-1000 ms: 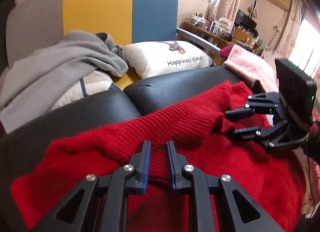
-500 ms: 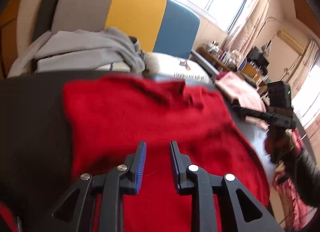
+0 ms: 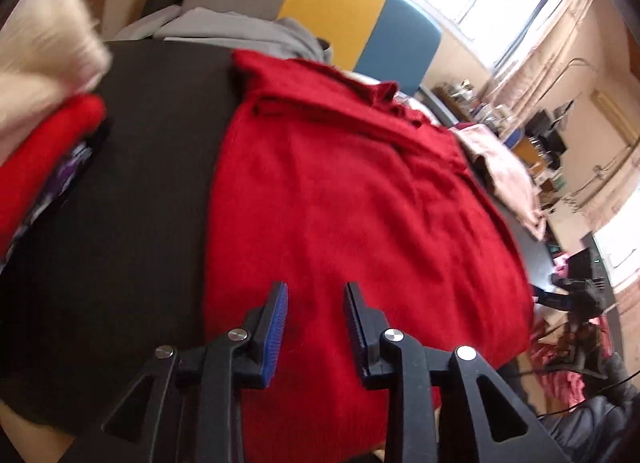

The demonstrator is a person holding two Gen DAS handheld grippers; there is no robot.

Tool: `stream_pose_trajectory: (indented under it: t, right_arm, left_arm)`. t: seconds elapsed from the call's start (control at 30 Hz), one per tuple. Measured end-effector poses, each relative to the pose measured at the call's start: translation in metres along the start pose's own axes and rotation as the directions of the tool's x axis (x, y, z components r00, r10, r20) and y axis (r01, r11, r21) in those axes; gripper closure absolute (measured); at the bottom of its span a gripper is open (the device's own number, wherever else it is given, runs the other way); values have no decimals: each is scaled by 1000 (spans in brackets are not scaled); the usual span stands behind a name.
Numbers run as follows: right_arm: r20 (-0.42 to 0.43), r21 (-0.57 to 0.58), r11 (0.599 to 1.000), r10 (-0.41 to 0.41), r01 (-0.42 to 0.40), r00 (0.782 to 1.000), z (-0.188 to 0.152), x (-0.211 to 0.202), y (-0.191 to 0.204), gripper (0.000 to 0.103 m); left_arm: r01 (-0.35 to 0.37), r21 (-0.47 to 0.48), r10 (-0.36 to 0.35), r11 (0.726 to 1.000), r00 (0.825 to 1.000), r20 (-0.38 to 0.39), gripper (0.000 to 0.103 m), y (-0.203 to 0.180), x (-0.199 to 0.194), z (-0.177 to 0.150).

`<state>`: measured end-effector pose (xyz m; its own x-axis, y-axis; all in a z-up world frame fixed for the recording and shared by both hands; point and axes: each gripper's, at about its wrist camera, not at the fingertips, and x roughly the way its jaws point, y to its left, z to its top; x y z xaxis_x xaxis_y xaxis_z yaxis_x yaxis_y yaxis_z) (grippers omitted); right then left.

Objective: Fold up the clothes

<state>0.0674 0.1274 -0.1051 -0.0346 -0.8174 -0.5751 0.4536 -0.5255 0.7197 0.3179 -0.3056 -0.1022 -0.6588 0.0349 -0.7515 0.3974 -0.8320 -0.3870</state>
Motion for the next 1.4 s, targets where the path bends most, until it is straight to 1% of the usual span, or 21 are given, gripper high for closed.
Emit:
stream_pose_trajectory:
  t: [0.13,0.2,0.23,0.27,0.3,0.37,0.4,0.43,0.47,0.5,0.57,0.7,0.77,0.87,0.9,1.0,1.07,1.13,1.23,1.33,1.4]
  right_arm:
    - [-26,-20,996,90,-91,996,-15,10,10,22]
    - [-42,-38,993,110,-111,993,-17,19,17,23]
    - [-45,-42,993,108,-110,993,-18,21,18,29]
    - [-49,-46,993,106,-108,993,-19,23,19,39]
    - [-52,-50,993,104,-106,993,-20,25,20,44]
    - [-58,-59,993,100,-103,993,-22,29,22,57]
    - [-61,-63,993,98,-102,993,-23,31,22,60]
    - [-65,-68,993,96,-100,993,-23,33,23,63]
    - [-68,-72,993,94,-99,993,-24,35,24,63]
    - [-71,-76,992,92,-97,993,-25,37,25,63]
    - [-77,-85,992,87,-94,993,-27,41,27,63]
    - [-75,-101,989,97,-105,992,-30,46,30,61]
    - [-71,-106,988,107,-114,992,-30,44,28,61]
    - [-68,-101,987,122,-129,990,-31,40,27,57]
    - [-70,-95,986,133,-139,989,-31,39,26,55]
    - [-92,-81,984,151,-158,984,-29,38,27,47]
    - [-108,-77,982,165,-174,980,-28,38,28,37]
    - [-131,-80,977,185,-197,974,-27,39,31,31]
    - [-157,-111,973,183,-201,970,-28,38,34,24]
    - [-161,-136,974,161,-183,974,-31,40,39,24]
    - [-154,-146,975,144,-166,978,-32,40,39,27]
  left_arm:
    - [0,-26,-1,1000,1000,-12,72,4,-6,-20]
    - [8,-46,-8,999,1000,4,71,7,-11,-30]
    - [18,-51,-18,999,1000,10,70,7,-13,-33]
    - [34,-55,-33,998,999,11,67,6,-14,-35]
    - [48,-58,-47,997,999,13,66,5,-15,-38]
    - [56,-50,-56,997,998,13,65,0,-13,-42]
    - [56,-45,-55,997,998,15,64,-3,-12,-44]
    - [22,-31,-21,999,999,26,64,-5,-15,-46]
    - [-12,-17,13,1000,999,37,64,-7,-17,-47]
    - [-43,-6,43,999,998,49,64,-9,-20,-48]
    - [-55,-21,57,998,996,68,64,-6,-30,-51]
    - [-131,-59,135,990,989,68,64,13,-36,-56]
    - [-83,-93,90,992,993,72,63,21,-37,-54]
    - [-71,-86,76,994,996,55,60,24,-26,-48]
    - [-73,-77,78,994,995,67,59,23,-24,-46]
    - [-54,-87,60,995,996,66,57,24,-17,-38]
    - [-39,-97,44,995,997,57,56,24,-14,-34]
    - [-35,-85,37,996,999,19,56,23,-14,-33]
    - [-25,-72,23,997,999,-29,56,19,-18,-37]
    - [-18,-67,14,998,998,-58,57,14,-19,-45]
    - [3,-81,-9,997,997,-73,58,10,-14,-42]
